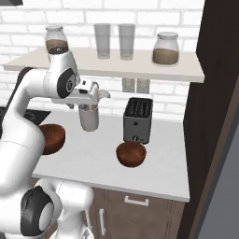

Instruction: Pick up the bowls on the counter and stack them on top of one another in the open cabinet. Place the smaller bowl on top of the larger bowl.

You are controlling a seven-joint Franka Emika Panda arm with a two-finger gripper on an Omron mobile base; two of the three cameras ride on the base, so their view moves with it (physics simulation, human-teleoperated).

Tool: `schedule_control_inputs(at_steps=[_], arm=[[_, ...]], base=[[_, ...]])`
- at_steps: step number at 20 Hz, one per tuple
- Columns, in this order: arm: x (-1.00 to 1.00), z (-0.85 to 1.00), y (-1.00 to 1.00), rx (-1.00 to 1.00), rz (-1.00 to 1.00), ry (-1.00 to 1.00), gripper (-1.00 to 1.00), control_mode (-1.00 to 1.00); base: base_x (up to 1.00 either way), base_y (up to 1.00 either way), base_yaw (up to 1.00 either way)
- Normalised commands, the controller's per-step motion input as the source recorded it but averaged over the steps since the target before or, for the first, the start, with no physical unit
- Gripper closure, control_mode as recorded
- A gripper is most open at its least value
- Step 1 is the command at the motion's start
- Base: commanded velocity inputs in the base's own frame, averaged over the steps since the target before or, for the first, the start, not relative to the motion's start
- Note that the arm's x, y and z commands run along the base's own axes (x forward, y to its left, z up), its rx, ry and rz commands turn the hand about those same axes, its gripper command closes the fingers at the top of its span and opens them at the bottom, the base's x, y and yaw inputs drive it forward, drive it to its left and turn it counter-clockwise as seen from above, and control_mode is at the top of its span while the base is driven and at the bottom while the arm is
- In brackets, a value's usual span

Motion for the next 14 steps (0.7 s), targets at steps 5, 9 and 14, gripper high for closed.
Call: schedule_control_inputs(at_steps=[5,9,14], arm=[[-0.36,-0.07,-0.52,0.07,-0.09,-0.04,-1.00,-1.00],[-0.28,-0.25,-1.00,0.19,-0.35,0.03,-1.00,-1.00],[0.00,-0.27,-1.00,0.17,-0.49,0.19,-1.00,-1.00]], base=[[0.00,0.00,0.00],[0.00,0.00,0.00],[0.00,0.00,0.00]])
